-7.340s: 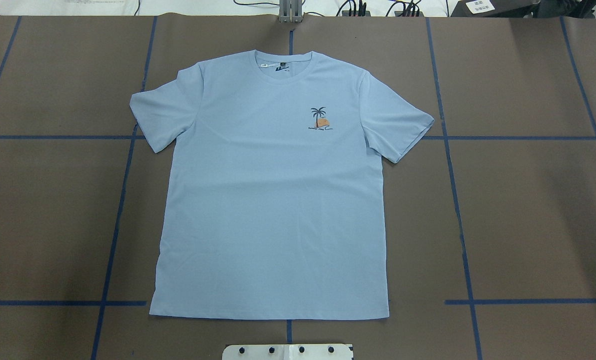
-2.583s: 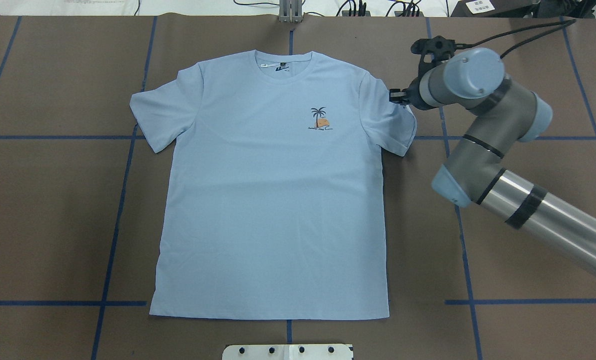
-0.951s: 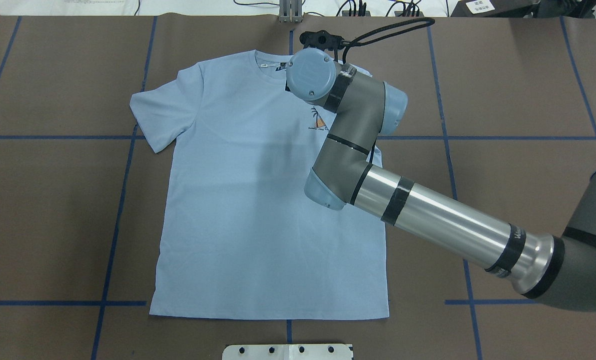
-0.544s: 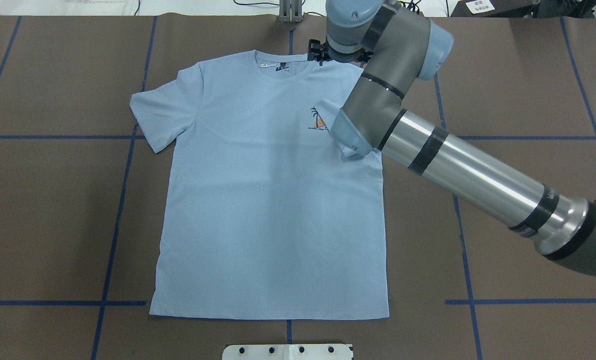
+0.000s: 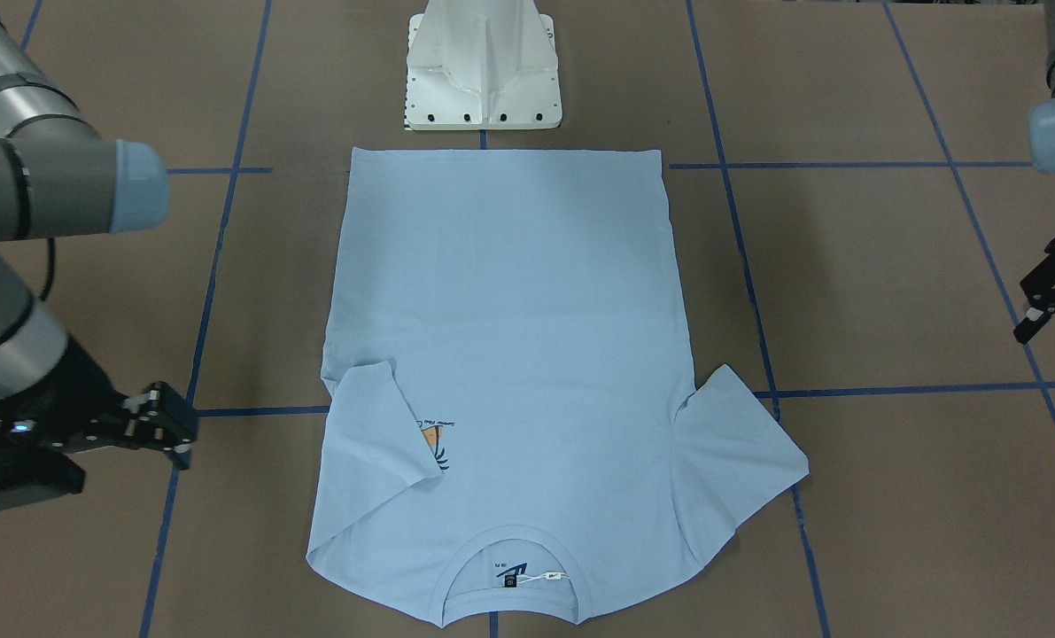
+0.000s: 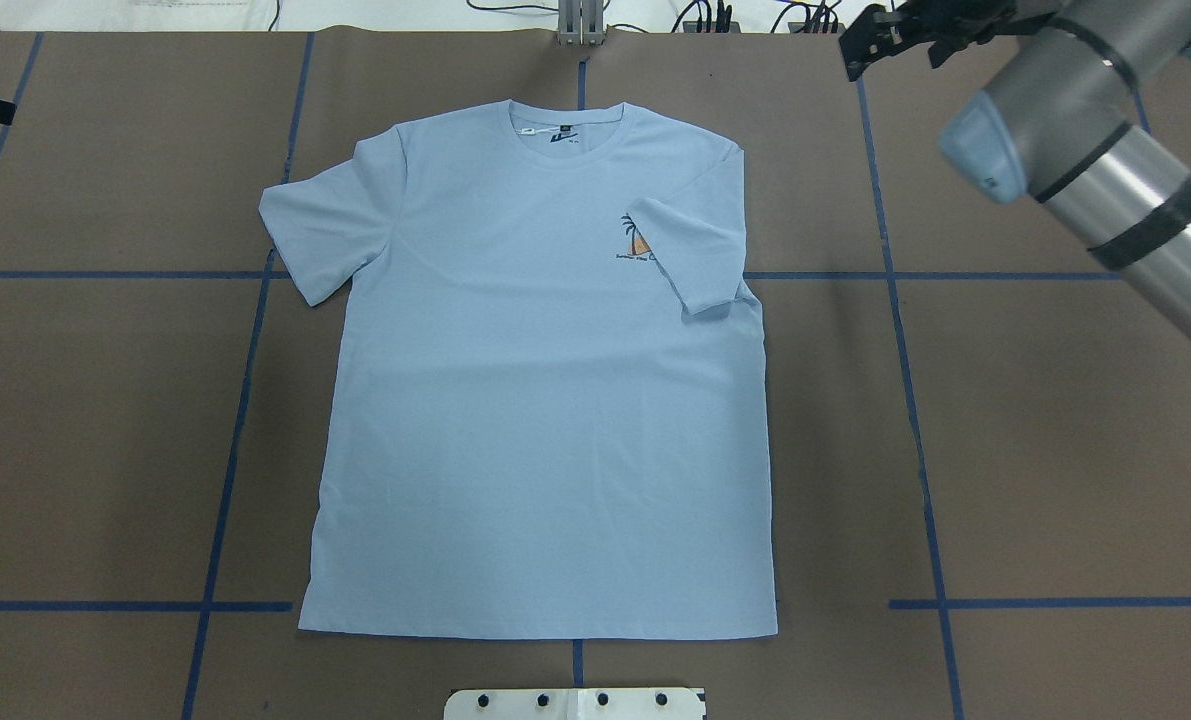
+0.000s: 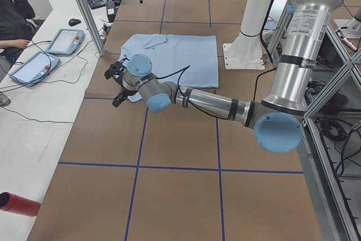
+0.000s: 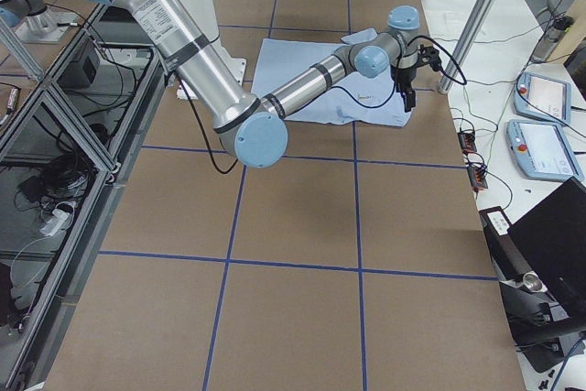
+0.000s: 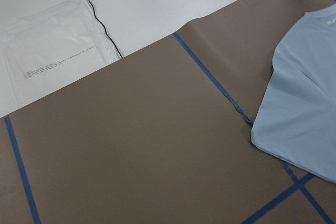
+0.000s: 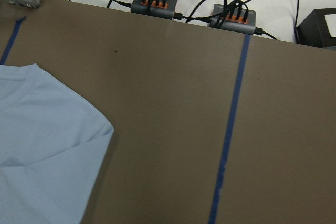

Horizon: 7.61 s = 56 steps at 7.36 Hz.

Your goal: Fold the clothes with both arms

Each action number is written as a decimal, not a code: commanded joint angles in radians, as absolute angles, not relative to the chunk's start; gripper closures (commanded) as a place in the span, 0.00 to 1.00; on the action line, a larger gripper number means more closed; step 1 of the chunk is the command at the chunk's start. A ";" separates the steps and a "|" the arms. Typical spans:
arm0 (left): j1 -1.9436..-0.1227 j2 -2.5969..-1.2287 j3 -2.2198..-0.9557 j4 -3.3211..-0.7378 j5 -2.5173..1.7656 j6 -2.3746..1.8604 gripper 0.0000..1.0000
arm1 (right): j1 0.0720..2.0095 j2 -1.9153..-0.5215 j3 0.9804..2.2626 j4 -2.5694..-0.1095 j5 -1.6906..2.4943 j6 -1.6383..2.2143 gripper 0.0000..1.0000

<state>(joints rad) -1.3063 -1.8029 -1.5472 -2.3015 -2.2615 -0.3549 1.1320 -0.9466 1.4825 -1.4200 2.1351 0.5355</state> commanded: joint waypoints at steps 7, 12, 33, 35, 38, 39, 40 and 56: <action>-0.931 -1.982 -1.279 -2.480 -1.826 -0.977 0.34 | 1.344 -1.189 1.546 -1.404 2.290 0.276 0.00; -0.873 -2.042 -1.169 -2.483 -1.764 -0.976 0.40 | 1.342 -1.189 1.546 -1.404 2.287 0.276 0.00; -0.707 -2.405 -1.181 -1.919 -1.678 -1.135 1.00 | 1.339 -1.183 1.548 -1.404 2.283 0.287 0.00; -0.707 -2.392 -1.207 -1.945 -1.681 -1.112 0.00 | 1.335 -1.183 1.555 -1.404 2.284 0.293 0.00; -0.709 -2.216 -1.530 -1.927 -1.753 -1.066 0.00 | 1.180 -1.193 1.708 -1.402 2.220 0.660 0.00; -0.707 -2.159 -1.627 -1.924 -1.755 -1.065 0.00 | 1.090 -1.237 1.808 -1.402 2.153 0.789 0.00; -0.704 -2.119 -1.699 -1.915 -1.770 -1.066 0.00 | 1.010 -1.271 1.906 -1.404 2.091 0.937 0.00; -0.078 -1.489 -2.060 -2.145 -1.390 -1.704 0.26 | 0.029 -1.591 2.335 -1.358 1.209 1.993 0.01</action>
